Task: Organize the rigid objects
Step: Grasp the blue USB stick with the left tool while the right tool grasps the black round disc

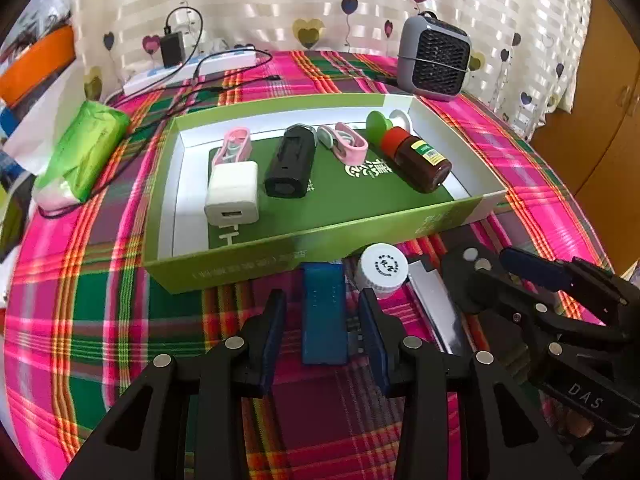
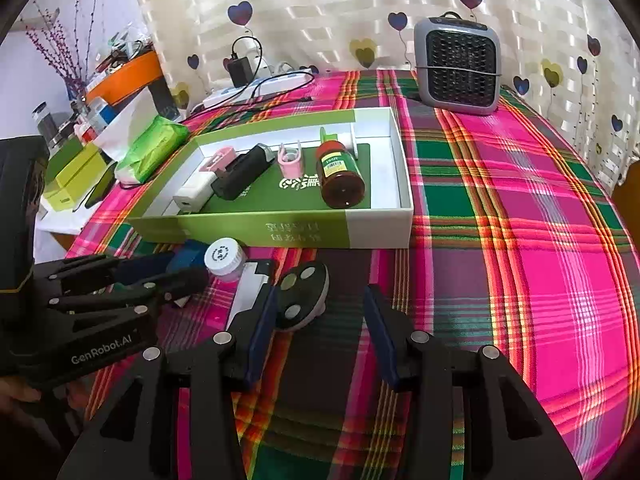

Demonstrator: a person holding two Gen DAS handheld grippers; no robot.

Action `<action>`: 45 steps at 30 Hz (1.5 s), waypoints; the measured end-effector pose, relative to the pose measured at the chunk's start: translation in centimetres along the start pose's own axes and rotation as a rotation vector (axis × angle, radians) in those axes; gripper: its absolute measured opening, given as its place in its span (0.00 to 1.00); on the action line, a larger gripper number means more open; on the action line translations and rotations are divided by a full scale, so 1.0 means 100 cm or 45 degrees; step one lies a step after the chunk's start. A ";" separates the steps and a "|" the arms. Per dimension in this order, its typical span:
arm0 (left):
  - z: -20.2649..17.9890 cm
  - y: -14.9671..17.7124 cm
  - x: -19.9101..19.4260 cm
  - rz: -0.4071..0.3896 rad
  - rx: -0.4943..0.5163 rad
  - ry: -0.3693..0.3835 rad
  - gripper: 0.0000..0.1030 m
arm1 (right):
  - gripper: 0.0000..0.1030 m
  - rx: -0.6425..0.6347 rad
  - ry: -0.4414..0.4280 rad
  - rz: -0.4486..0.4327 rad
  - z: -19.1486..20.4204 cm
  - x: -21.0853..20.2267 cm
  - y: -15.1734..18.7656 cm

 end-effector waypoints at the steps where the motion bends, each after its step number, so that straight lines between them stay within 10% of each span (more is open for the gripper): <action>1: 0.000 0.000 0.000 -0.003 0.010 -0.009 0.36 | 0.44 0.001 0.003 0.004 0.000 0.001 0.000; 26: 0.008 -0.001 0.000 -0.041 0.012 -0.047 0.21 | 0.44 -0.013 0.011 0.024 0.002 0.006 -0.004; 45: 0.009 -0.001 0.000 -0.041 0.012 -0.051 0.20 | 0.25 -0.027 -0.021 0.007 0.006 0.005 -0.005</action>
Point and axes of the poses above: each gripper's, at about its wrist camera, not at the fingertips, and x roughly the way its jaws point, z to its left, y to its underside, the point moved 10 cm from there along x, roughly the way its jaws point, and after that the axes turned 15 degrees about z, right-handed, at the moved point
